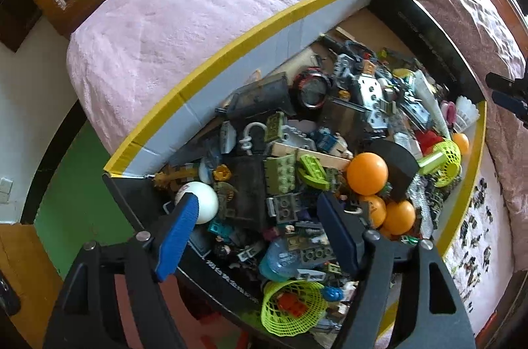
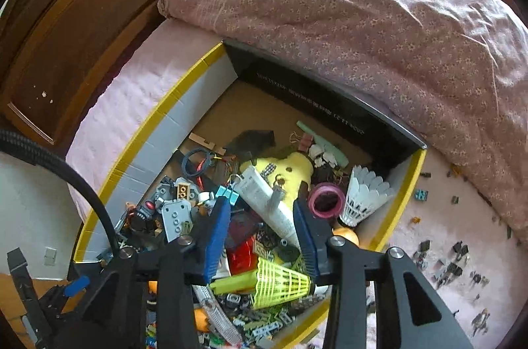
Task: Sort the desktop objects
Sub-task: 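Open both tools over the box to drop the pieces inside, then move both open tools back over the scattered Lego pieces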
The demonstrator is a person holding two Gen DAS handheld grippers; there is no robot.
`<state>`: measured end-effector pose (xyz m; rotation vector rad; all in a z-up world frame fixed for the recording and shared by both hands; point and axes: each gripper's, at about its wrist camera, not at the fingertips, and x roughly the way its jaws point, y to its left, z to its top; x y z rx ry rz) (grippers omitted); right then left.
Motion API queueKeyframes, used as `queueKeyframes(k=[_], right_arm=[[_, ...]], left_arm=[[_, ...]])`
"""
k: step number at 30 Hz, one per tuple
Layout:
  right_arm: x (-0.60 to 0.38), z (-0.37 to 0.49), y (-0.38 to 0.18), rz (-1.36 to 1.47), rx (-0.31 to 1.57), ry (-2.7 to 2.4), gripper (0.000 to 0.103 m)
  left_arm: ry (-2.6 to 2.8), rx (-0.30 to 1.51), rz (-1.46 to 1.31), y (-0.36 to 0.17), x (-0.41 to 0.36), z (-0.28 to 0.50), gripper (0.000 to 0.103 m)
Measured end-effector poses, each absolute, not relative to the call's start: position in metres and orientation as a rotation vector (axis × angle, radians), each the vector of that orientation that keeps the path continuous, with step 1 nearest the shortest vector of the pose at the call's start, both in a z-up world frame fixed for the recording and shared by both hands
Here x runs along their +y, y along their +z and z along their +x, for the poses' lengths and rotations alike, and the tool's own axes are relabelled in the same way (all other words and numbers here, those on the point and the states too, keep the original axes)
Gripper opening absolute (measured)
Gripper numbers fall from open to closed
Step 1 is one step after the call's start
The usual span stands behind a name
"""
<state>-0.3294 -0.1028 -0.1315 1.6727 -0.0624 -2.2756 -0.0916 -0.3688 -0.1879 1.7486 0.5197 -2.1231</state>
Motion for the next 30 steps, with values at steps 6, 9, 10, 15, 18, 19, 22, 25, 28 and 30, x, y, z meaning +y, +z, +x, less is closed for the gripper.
queueKeyframes(k=[6,9,10,15,18,19,22,25,28,30], right_arm=[[-0.087,-0.307,-0.122,1.703,-0.132,-2.273,0.042],[-0.075,-0.289,-0.116,1.727,-0.213,-2.275,0.044],[-0.071,-0.281,-0.113,1.735,-0.245,-2.273,0.045],[-0.052,-0.245,-0.102,1.766,-0.333,-2.266,0.046],[-0.037,-0.222,-0.095,1.774,-0.367,-2.268,0.046],[-0.031,-0.216,-0.093,1.774,-0.372,-2.271,0.046],[-0.009,-0.194,-0.087,1.783,-0.378,-2.296,0.046],[0.018,-0.177,-0.086,1.811,-0.406,-2.327,0.046],[0.051,-0.157,-0.089,1.881,-0.463,-2.373,0.046],[0.074,-0.142,-0.093,1.923,-0.524,-2.390,0.046]], left_arm=[[-2.152,0.510,1.793,-0.178,-0.355,-0.100,0.080],[-2.156,0.516,1.814,-0.171,-0.348,-0.102,0.080],[-2.164,0.517,1.826,-0.167,-0.345,-0.104,0.081],[-2.224,0.461,1.862,-0.149,-0.329,-0.111,0.090],[-2.264,0.388,1.886,-0.134,-0.314,-0.117,0.092],[-2.276,0.365,1.894,-0.130,-0.310,-0.120,0.092],[-2.312,0.308,1.907,-0.119,-0.295,-0.126,0.092],[-2.345,0.252,1.933,-0.110,-0.274,-0.133,0.092],[-2.383,0.200,1.962,-0.102,-0.249,-0.139,0.092],[-2.417,0.154,1.961,-0.095,-0.230,-0.141,0.092]])
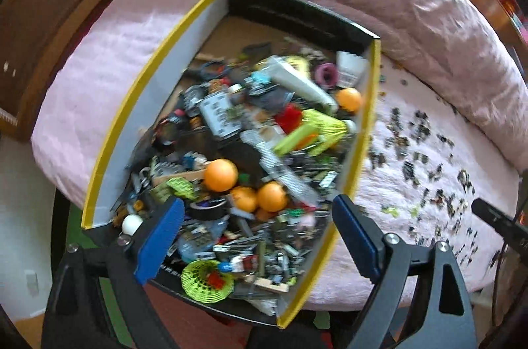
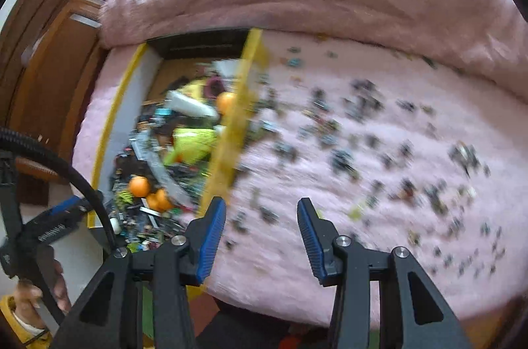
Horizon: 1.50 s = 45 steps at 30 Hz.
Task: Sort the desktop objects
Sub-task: 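Move both open tools back over the scattered Lego pieces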
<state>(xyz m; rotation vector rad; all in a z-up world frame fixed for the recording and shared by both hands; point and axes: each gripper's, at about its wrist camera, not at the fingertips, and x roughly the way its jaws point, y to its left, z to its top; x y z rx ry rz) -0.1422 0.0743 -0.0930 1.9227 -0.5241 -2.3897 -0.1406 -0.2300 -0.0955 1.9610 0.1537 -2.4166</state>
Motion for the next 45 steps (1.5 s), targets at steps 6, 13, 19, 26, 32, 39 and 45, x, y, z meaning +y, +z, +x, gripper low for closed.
queueKeyframes(k=[6,13,19,26,32,39,45], right_arm=[[0.141,-0.102,-0.101,1.972,-0.754,-2.457,0.046],[0.222,-0.050,-0.114,1.990,-0.957,-2.524,0.046],[0.286,-0.004,-0.132,2.049,-1.089,-2.526,0.046],[0.341,0.041,-0.155,2.125,-1.205,-2.503,0.046],[0.372,0.064,-0.175,2.155,-1.255,-2.474,0.046],[0.394,0.073,-0.194,2.119,-1.284,-2.498,0.046],[0.404,0.065,-0.211,2.109,-1.228,-2.507,0.046]], left_arm=[[-2.452,0.005,2.055,-0.095,-0.165,-0.145,0.092],[-2.513,-0.161,2.135,-0.093,-0.067,-0.144,0.092],[-2.561,-0.292,2.219,-0.091,0.026,-0.135,0.092],[-2.597,-0.419,2.314,-0.104,0.125,-0.119,0.092],[-2.597,-0.540,2.340,-0.130,0.192,-0.121,0.092],[-2.604,-1.175,2.292,-0.182,0.281,-0.139,0.092],[-2.636,-1.541,2.322,-0.218,0.338,-0.162,0.092]])
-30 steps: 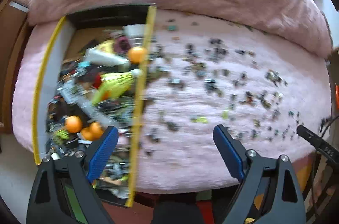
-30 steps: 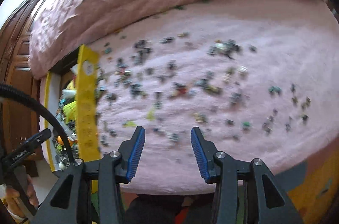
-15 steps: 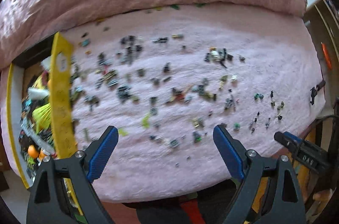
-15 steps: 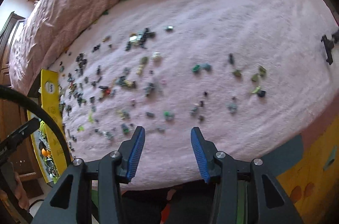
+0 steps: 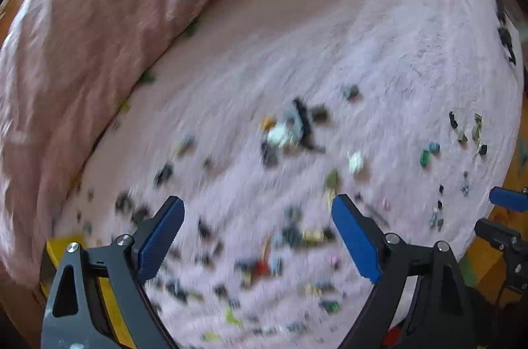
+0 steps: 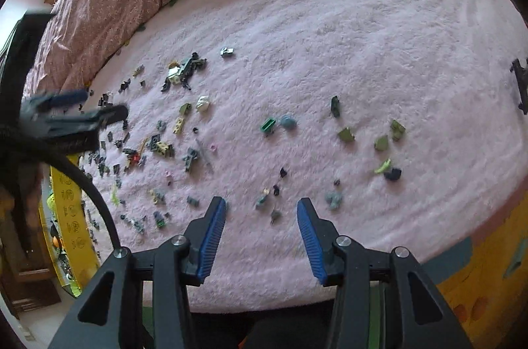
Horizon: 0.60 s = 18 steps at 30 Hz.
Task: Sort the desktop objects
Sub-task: 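Move both open tools back over the scattered Lego pieces, then close the left tool on a white minifigure with a gold helmet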
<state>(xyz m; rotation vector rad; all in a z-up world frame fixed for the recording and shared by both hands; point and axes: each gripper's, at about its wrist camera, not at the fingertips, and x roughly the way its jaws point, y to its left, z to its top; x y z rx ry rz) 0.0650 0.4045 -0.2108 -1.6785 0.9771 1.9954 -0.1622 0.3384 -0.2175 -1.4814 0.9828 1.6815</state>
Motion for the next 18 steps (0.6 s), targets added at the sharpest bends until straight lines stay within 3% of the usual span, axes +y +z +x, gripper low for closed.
queueKeyframes(k=[18], right_arm=[[0.432,0.053,-0.260,-1.619,1.158,1.860,0.046]], left_arm=[[1.249,1.205,-1.338,-0.303,0.383,-0.201,0.092]])
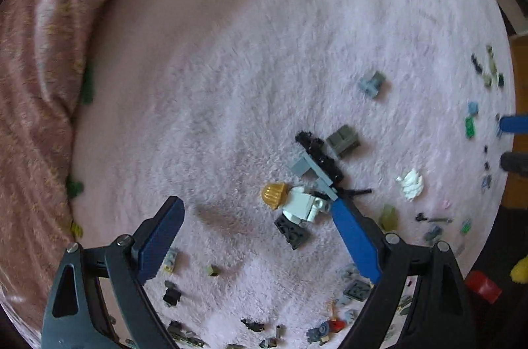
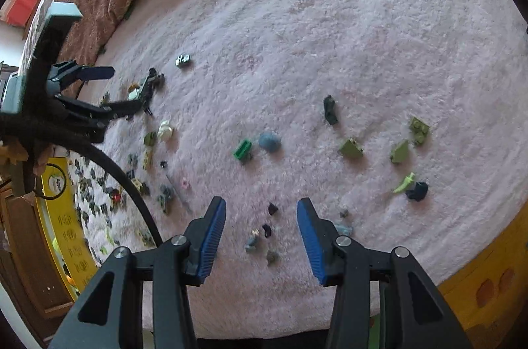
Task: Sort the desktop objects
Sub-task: 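Close the left tool on a white minifigure with a gold helmet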
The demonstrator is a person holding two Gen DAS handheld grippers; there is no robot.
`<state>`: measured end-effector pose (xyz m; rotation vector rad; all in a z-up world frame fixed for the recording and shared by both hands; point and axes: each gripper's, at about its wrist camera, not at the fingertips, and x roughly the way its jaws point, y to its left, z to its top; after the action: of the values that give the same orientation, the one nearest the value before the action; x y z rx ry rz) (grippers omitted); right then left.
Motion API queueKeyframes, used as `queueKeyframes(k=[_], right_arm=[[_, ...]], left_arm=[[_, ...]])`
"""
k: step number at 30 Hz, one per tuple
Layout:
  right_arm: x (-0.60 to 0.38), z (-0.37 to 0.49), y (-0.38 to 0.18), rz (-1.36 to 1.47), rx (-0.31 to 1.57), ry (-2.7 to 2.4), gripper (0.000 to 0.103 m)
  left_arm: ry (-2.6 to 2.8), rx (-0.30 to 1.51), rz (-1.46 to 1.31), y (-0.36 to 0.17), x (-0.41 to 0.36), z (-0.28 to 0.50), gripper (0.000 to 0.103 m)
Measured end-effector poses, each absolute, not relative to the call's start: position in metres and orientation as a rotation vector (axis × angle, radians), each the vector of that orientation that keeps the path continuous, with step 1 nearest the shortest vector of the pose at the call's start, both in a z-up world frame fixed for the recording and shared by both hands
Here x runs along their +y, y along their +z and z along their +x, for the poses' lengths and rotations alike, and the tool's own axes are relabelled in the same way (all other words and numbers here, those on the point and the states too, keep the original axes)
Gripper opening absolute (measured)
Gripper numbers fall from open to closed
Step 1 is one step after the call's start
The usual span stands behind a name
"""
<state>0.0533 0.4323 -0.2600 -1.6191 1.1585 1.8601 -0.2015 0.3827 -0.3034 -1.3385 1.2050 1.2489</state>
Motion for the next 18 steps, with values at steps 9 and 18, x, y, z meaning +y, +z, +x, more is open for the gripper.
queueKeyframes(k=[9,18], right_arm=[[0.437,0.034,-0.258,-1.623,1.122,1.894,0.046],[0.436,0.014,-0.252,-1.622,1.088,1.962,0.046]], left_arm=[[1.267,1.082,-1.370,-0.299,0.369,-0.207,0.044],[1.342,0.851,-1.512,-0.283,0.341,-0.229,0.044]])
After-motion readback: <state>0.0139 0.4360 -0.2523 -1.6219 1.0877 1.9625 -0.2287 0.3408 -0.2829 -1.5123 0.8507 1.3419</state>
